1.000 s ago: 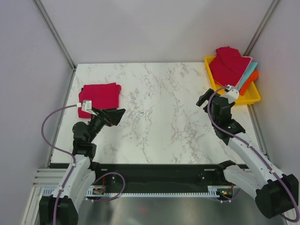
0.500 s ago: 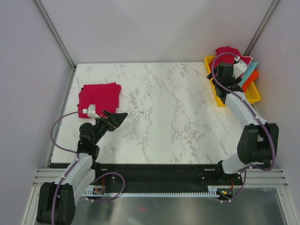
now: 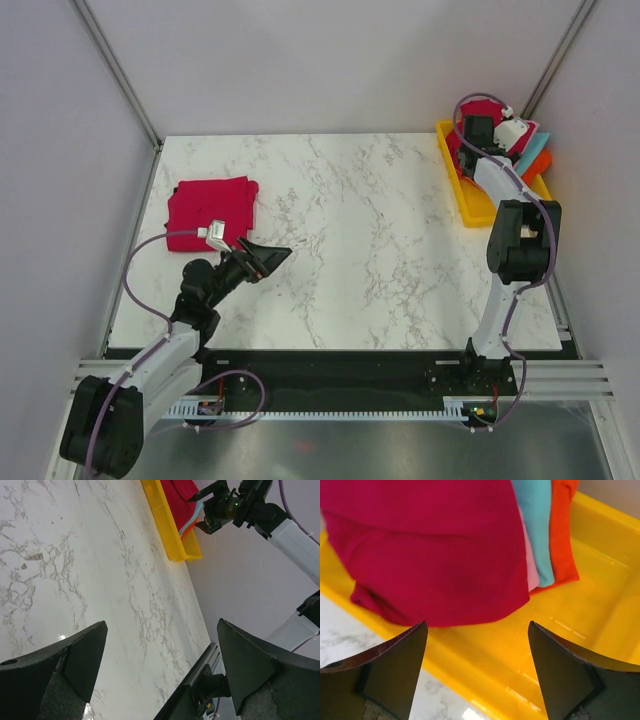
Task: Fold and stack the t-shirts
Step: Grab the tshirt from the pile
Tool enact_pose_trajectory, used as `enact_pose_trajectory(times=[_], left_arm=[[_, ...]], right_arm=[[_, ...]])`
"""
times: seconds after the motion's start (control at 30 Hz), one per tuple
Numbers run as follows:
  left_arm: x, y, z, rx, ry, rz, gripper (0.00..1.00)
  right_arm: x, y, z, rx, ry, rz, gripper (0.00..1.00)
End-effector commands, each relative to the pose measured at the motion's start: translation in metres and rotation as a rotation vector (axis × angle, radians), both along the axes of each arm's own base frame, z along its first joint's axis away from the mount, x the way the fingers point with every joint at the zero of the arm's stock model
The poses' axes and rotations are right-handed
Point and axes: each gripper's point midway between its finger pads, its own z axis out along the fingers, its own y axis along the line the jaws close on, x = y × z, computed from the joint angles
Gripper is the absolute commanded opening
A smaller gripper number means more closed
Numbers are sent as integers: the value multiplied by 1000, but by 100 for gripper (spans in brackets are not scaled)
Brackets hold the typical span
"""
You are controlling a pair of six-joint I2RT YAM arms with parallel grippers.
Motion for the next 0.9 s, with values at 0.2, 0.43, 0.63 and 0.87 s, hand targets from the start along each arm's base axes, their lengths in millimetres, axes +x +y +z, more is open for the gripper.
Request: enact_pose_trajectory(times=[0.2,0.43,0.63,0.87], left_arm=[[-5,-8,31,-73,-46,-31,99],[-3,-10,28,-66,-28,-32,98],[1,-11,28,-54,-23,-30,97],[5,-10,27,1,-36,-22,96]], right_arm=[[21,-58,-36,-84,90,-107,85],[27,-57,-35,-83,73,-113,14],[11,-28,77,-219,-60,-133,0],[-26,72,215,-281,-284,-31,0]])
